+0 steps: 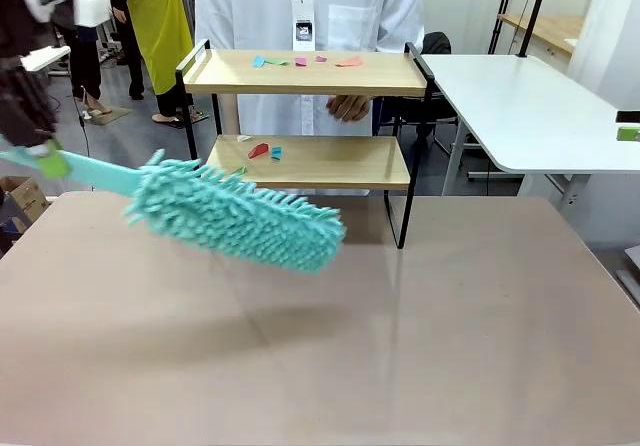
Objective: Clean the shelf.
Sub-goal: Clean the specific section of the Shelf indicated by the human with the Duster.
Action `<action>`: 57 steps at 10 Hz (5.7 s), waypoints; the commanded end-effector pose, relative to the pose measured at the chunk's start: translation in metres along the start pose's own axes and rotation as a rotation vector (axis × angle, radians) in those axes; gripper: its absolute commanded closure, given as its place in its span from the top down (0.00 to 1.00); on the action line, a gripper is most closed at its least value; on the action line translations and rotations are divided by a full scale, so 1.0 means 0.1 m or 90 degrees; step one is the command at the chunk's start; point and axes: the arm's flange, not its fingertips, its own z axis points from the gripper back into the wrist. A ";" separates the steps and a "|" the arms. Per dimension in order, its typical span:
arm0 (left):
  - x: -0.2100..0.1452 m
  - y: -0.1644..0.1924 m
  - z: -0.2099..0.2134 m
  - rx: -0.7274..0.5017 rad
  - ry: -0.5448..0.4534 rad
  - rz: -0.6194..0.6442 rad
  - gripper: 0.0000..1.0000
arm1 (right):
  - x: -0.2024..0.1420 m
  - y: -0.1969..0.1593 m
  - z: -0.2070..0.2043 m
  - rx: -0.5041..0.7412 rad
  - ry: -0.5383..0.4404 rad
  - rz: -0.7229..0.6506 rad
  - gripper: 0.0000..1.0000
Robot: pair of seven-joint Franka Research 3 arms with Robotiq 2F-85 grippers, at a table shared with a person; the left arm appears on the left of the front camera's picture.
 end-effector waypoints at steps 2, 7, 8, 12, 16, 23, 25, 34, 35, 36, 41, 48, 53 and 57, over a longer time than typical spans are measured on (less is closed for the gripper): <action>0.33 -0.28 -0.27 0.066 -0.101 0.151 0.13 | 0.02 0.00 -0.01 0.001 0.000 0.003 1.00; 0.90 -0.34 -0.74 0.135 -0.235 0.272 0.13 | 0.02 0.00 -0.01 0.001 0.000 0.003 1.00; 0.97 -0.29 -0.73 0.129 -0.236 0.277 0.13 | 0.02 0.00 -0.01 0.001 0.000 0.003 1.00; 0.82 -0.33 -0.69 0.126 -0.209 0.271 0.13 | 0.02 0.00 -0.01 0.001 0.000 0.003 1.00; 1.26 -0.49 -0.96 0.193 -0.223 0.362 0.13 | 0.02 0.00 -0.01 0.001 0.000 0.003 1.00; 2.17 -0.85 -1.43 0.311 -0.321 0.539 0.13 | 0.02 0.00 -0.01 0.001 0.000 0.003 1.00; 2.36 -0.79 -1.53 0.310 -0.341 0.557 0.13 | 0.02 0.00 -0.01 0.001 0.000 0.003 1.00; 2.99 -0.44 -1.85 0.234 -0.364 0.617 0.13 | 0.02 0.00 -0.01 0.001 0.000 0.003 1.00; 3.04 -0.44 -1.90 0.230 -0.358 0.619 0.13 | 0.02 0.00 -0.01 0.001 0.000 0.003 1.00; 3.07 -0.46 -1.97 0.230 -0.350 0.625 0.13 | 0.02 0.00 -0.01 0.001 0.000 0.003 1.00; 2.96 -0.44 -2.10 0.209 -0.326 0.629 0.13 | 0.02 0.00 -0.01 0.001 0.000 0.003 1.00; 2.71 -0.34 -2.06 0.254 -0.276 0.653 0.13 | 0.02 0.00 -0.01 0.001 0.000 0.003 1.00; 2.31 -0.27 -1.95 0.286 -0.247 0.688 0.13 | 0.02 0.00 -0.01 0.001 0.000 0.003 1.00; 1.93 -0.17 -1.80 0.369 -0.189 0.727 0.13 | 0.02 0.00 -0.01 0.001 0.000 0.003 1.00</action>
